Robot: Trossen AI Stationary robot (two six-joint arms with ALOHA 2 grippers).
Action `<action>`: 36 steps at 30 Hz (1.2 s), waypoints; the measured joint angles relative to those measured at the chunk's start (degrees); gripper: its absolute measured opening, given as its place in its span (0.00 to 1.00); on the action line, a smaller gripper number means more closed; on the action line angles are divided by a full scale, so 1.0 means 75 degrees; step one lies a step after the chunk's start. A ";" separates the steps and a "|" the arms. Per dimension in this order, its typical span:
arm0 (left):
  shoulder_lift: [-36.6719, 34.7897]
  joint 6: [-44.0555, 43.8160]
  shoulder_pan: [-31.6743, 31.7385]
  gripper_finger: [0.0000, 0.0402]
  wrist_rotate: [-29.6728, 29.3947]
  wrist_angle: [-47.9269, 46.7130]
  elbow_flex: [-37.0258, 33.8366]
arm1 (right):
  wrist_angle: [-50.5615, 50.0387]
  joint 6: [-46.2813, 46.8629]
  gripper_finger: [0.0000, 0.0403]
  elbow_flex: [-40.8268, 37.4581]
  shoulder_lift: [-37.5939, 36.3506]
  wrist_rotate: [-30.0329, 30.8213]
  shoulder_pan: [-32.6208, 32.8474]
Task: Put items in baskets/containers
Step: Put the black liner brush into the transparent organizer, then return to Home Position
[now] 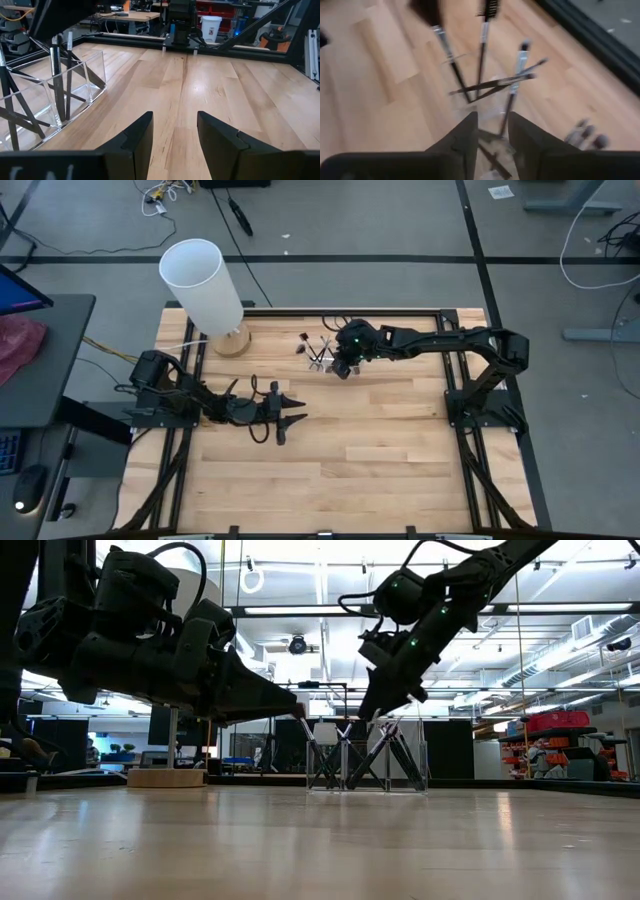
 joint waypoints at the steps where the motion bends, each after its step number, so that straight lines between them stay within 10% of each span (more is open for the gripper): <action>1: 0.0000 0.0000 0.0000 0.39 0.0003 0.0000 0.0000 | 0.0001 0.0000 0.29 0.0000 0.0000 0.0147 -0.0020; 17: 0.0000 0.0005 0.0000 0.39 -0.0020 0.0003 0.0000 | 0.0326 -0.0823 0.34 0.0000 -0.0920 0.0454 0.0314; 29: 0.0000 -0.0050 0.0000 0.39 -0.0017 -0.0027 0.0000 | -0.0425 -0.0997 0.14 -0.0047 -0.2173 0.1547 0.2734; 36: 0.0000 -0.0050 0.0000 0.39 -0.0017 -0.0048 0.0000 | 0.0516 -0.0331 0.02 -0.1959 -0.3684 0.1433 0.3360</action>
